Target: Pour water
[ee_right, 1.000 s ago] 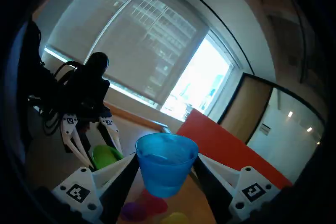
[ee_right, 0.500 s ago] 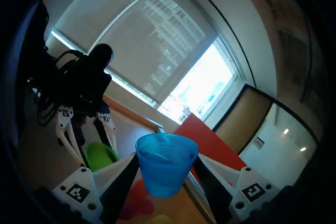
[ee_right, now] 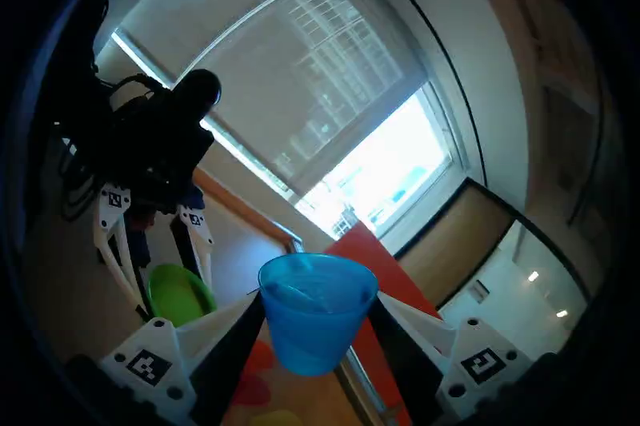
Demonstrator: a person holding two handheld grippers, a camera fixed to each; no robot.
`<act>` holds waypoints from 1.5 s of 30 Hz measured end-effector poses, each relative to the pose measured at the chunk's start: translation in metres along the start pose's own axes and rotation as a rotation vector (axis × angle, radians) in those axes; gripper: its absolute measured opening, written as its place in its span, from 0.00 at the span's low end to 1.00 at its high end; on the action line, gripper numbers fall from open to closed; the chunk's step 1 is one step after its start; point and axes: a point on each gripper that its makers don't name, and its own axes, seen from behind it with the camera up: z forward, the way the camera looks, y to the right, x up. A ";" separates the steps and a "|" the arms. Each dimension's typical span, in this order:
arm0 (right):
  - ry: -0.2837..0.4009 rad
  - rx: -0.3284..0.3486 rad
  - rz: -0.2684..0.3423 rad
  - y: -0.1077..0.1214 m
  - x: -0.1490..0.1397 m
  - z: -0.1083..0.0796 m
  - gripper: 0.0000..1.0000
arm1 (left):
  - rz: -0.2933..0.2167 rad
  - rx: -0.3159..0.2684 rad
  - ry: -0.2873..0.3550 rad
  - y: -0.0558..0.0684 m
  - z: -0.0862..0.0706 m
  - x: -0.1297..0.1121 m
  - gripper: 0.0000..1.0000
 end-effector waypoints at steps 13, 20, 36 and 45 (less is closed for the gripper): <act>-0.010 -0.016 -0.096 0.002 0.002 0.004 0.90 | -0.002 -0.021 0.009 0.006 0.004 0.002 0.88; -0.015 -0.024 -0.147 0.003 0.002 0.005 0.90 | -0.001 -0.025 0.011 0.008 0.005 0.002 0.88; -0.023 -0.043 -0.290 0.009 0.003 0.006 0.90 | -0.002 -0.034 0.020 0.011 0.004 0.005 0.88; -0.022 -0.050 -0.321 0.011 0.006 0.006 0.90 | -0.003 -0.033 0.025 0.010 0.004 0.007 0.88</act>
